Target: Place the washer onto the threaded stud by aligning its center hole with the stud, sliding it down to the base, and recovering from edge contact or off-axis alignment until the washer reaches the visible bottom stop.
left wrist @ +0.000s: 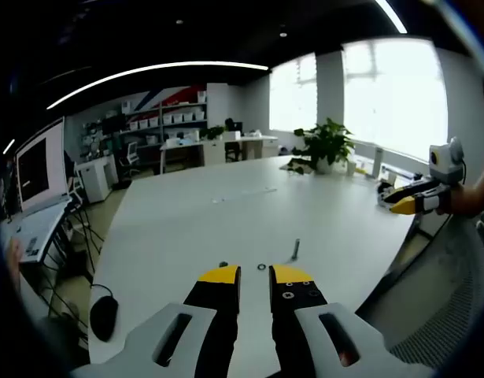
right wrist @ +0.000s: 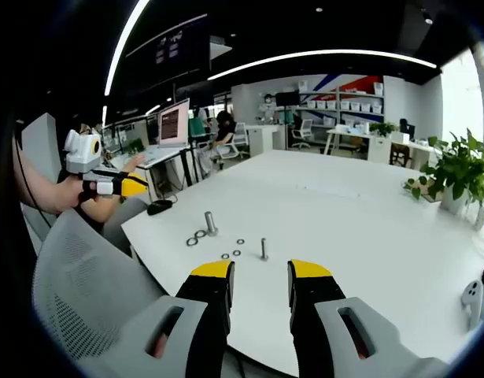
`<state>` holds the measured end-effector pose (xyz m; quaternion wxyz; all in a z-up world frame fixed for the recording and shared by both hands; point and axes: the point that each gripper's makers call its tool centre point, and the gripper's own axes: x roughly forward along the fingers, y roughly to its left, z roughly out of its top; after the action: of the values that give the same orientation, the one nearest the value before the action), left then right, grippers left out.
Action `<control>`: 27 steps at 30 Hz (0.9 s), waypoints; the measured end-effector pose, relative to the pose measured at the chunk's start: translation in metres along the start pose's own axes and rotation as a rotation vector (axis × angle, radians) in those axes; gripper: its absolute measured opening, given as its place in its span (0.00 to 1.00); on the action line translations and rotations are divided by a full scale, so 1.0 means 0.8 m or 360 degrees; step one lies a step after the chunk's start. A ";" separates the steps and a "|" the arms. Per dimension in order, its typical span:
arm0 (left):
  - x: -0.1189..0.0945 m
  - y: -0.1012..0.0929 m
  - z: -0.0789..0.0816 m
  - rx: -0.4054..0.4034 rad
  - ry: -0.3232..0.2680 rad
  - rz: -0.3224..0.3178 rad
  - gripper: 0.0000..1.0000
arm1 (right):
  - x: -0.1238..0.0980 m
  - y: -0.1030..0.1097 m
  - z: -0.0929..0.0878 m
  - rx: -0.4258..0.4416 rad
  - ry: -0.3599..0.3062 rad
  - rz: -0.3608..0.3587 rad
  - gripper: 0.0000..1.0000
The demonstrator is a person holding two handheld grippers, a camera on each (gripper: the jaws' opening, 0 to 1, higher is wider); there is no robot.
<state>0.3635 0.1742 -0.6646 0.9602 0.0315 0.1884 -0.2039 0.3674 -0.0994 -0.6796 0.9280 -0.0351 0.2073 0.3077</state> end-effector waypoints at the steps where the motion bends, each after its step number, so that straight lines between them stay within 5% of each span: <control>1: 0.000 0.001 -0.001 -0.0002 0.0003 0.0001 0.12 | 0.000 0.000 0.001 0.0002 -0.0003 -0.0001 0.30; 27: 0.000 0.001 -0.003 -0.0016 0.0009 -0.0009 0.12 | -0.002 -0.010 0.001 0.0021 -0.0014 -0.0056 0.30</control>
<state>0.3629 0.1749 -0.6665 0.9592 0.0267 0.1921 -0.2055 0.3709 -0.1063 -0.6789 0.9343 -0.0313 0.2046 0.2903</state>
